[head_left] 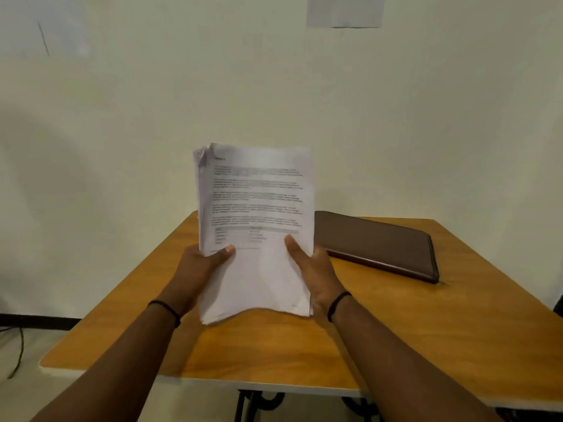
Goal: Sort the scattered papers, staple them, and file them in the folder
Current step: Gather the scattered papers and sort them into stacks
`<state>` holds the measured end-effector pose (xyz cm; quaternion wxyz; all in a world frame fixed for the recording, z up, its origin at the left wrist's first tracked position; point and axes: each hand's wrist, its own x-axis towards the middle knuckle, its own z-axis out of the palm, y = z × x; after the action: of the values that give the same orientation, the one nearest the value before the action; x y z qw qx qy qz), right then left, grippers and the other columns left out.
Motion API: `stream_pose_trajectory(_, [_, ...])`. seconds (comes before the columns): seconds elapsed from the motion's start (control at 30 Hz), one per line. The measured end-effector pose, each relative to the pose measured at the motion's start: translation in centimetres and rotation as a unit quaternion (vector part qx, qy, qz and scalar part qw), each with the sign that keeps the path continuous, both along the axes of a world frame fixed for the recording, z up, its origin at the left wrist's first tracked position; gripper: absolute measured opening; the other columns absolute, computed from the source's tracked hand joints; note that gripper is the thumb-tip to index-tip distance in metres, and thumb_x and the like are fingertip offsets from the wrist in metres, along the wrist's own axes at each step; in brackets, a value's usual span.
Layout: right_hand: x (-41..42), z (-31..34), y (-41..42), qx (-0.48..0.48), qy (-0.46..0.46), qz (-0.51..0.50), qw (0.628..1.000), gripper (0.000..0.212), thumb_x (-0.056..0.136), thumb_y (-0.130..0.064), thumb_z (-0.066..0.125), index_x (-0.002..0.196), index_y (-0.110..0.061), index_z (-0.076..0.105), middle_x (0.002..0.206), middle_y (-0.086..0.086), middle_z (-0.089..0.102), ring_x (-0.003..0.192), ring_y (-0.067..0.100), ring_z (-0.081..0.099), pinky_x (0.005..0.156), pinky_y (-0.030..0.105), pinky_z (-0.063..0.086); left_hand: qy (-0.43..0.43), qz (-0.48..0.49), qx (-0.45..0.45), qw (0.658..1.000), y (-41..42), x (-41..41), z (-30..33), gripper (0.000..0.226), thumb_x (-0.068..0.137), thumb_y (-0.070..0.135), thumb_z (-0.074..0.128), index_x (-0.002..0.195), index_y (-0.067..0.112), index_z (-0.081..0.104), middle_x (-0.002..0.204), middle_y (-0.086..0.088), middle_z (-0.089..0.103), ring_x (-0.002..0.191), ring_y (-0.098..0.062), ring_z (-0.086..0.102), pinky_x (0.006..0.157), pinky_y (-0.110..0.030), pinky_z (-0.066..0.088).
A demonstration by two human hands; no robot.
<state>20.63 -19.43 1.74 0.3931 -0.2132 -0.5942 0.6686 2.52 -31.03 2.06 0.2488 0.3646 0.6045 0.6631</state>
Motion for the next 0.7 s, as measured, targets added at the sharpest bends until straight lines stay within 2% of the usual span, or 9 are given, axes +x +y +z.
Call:
stream_pose_trajectory(0.07, [0.2,-0.5,0.9,-0.023,-0.008,-0.026,0.999,0.037,0.098,-0.047,0.053,0.116,-0.019,0.071,0.111,-0.003,0.075,0.104,0.016,0.07,0.091,0.035,0.056,0.002,-0.027,-0.01,1.0,-0.2,-0.3,0.0,0.016,0.09,0.013,0.069,0.106,0.013,0.069,0.092,0.003,0.078,0.087,-0.02,0.074,0.061,-0.02,0.057])
stream_pose_trajectory(0.13, [0.9,-1.8,2.6,0.035,-0.142,-0.19,0.971,0.041,0.1,-0.047,0.05,0.102,-0.012,0.072,0.093,0.002,0.074,0.089,0.02,0.069,0.086,0.044,0.058,-0.031,-0.07,-0.004,0.997,-0.4,-0.6,-0.7,0.022,0.092,0.005,0.064,0.113,0.008,0.066,0.103,-0.003,0.077,0.094,-0.022,0.073,0.067,-0.024,0.059])
stream_pose_trajectory(0.17, [1.8,-3.0,4.0,0.105,-0.257,-0.283,0.918,0.038,0.098,-0.045,0.051,0.104,-0.012,0.07,0.097,0.003,0.071,0.09,0.021,0.066,0.088,0.045,0.056,-0.053,-0.092,-0.004,0.994,-0.2,-0.7,-1.3,0.027,0.092,0.002,0.063,0.118,0.007,0.065,0.109,-0.005,0.075,0.099,-0.024,0.072,0.072,-0.026,0.06])
stream_pose_trajectory(0.23, [4.1,-5.2,6.4,0.205,-0.481,-0.363,0.771,0.047,0.094,-0.047,0.055,0.133,-0.022,0.055,0.135,0.01,0.055,0.12,0.028,0.054,0.104,0.047,0.045,-0.076,-0.13,-0.013,0.989,0.3,-0.5,-2.8,0.034,0.091,-0.001,0.062,0.125,0.005,0.062,0.119,-0.008,0.072,0.11,-0.027,0.068,0.084,-0.034,0.059])
stream_pose_trajectory(0.3, [5.8,-6.3,8.5,0.181,-0.597,-0.34,0.703,0.073,0.091,-0.059,0.053,0.151,-0.025,0.029,0.157,0.023,0.023,0.141,0.044,0.029,0.117,0.054,0.027,-0.084,-0.166,-0.019,0.982,1.3,-0.2,-3.6,0.04,0.09,-0.003,0.063,0.129,0.003,0.06,0.125,-0.011,0.069,0.118,-0.027,0.064,0.1,-0.042,0.051])
stream_pose_trajectory(0.37, [5.9,-6.5,10.3,0.168,-0.632,-0.311,0.69,0.086,0.09,-0.068,0.047,0.157,-0.027,0.01,0.161,0.027,0.001,0.145,0.052,0.012,0.12,0.058,0.014,-0.066,-0.187,-0.022,0.98,2.8,0.2,-4.0,0.043,0.086,-0.001,0.069,0.129,0.003,0.06,0.127,-0.011,0.068,0.12,-0.026,0.063,0.105,-0.042,0.047])
stream_pose_trajectory(0.47, [5.2,-6.8,11.7,0.177,-0.654,-0.292,0.675,0.091,0.089,-0.075,0.036,0.157,-0.029,-0.003,0.16,0.029,-0.013,0.144,0.057,0.001,0.12,0.06,0.005,-0.052,-0.207,-0.038,0.976,5.2,1.0,-4.7,0.041,0.086,0.001,0.07,0.126,0.004,0.063,0.125,-0.012,0.069,0.119,-0.028,0.064,0.104,-0.043,0.049])
stream_pose_trajectory(0.57, [5.0,-6.6,14.1,0.176,-0.655,-0.295,0.673,0.086,0.094,-0.066,0.037,0.158,-0.026,-0.003,0.156,0.034,-0.018,0.142,0.06,-0.003,0.119,0.06,0.001,-0.078,-0.212,-0.057,0.973,7.6,1.1,-4.9,0.036,0.086,0.003,0.07,0.122,-0.001,0.065,0.119,-0.017,0.071,0.109,-0.036,0.068,0.09,-0.044,0.058])
stream_pose_trajectory(0.7, [6.0,-5.6,18.2,0.17,-0.641,-0.301,0.685,0.088,0.092,-0.071,0.035,0.157,-0.022,0.005,0.156,0.035,-0.017,0.143,0.059,-0.004,0.12,0.059,-0.001,-0.061,-0.209,-0.056,0.974,9.5,0.8,-5.0,0.063,0.063,0.027,0.086,0.118,0.001,0.068,0.114,-0.016,0.073,0.102,-0.035,0.071,0.08,-0.04,0.061])
